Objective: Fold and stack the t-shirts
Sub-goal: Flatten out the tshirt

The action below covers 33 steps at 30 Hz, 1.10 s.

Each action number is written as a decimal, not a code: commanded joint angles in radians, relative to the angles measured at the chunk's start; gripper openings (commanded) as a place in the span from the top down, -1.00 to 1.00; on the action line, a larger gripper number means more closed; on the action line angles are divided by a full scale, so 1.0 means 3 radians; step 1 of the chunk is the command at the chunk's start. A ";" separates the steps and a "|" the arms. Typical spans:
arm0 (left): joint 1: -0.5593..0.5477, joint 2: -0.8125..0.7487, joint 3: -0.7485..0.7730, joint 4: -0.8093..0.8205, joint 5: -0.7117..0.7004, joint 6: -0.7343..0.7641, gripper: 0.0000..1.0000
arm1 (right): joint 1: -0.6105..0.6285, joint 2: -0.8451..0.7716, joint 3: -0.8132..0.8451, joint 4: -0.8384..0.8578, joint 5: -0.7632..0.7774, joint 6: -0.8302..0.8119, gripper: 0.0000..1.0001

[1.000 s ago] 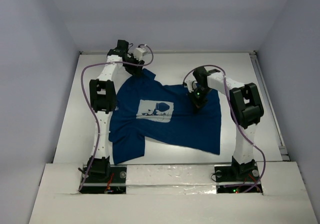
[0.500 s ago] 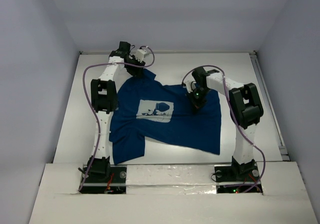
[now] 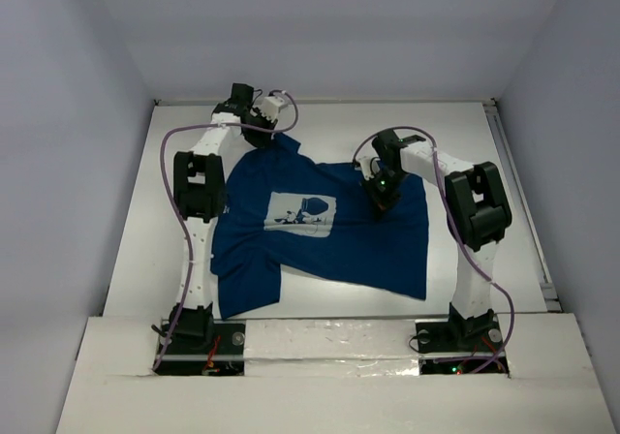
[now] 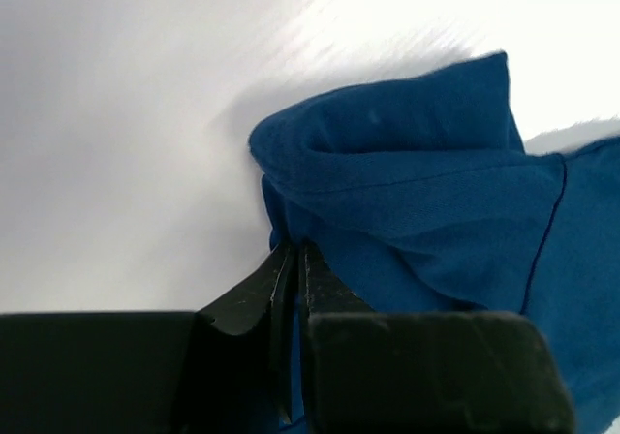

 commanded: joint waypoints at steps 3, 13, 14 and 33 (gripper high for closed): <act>0.0042 -0.0537 -0.0393 -0.0010 -0.0191 -0.0046 1.00 | 0.0052 -0.0093 0.0031 0.0081 0.0063 0.0042 1.00; 0.0073 -0.1683 -0.1533 0.0296 0.0428 0.0051 1.00 | 0.0082 -0.0082 0.0072 0.0076 0.0043 0.0031 1.00; 0.0073 -0.1775 -0.1615 0.0362 0.0489 0.0061 1.00 | 0.0082 -0.0082 0.0072 0.0076 0.0038 0.0026 1.00; -0.0607 -0.1950 -0.3497 -0.1780 0.0557 0.2225 0.81 | 0.0143 -0.0128 0.0077 0.0050 0.0017 0.0001 1.00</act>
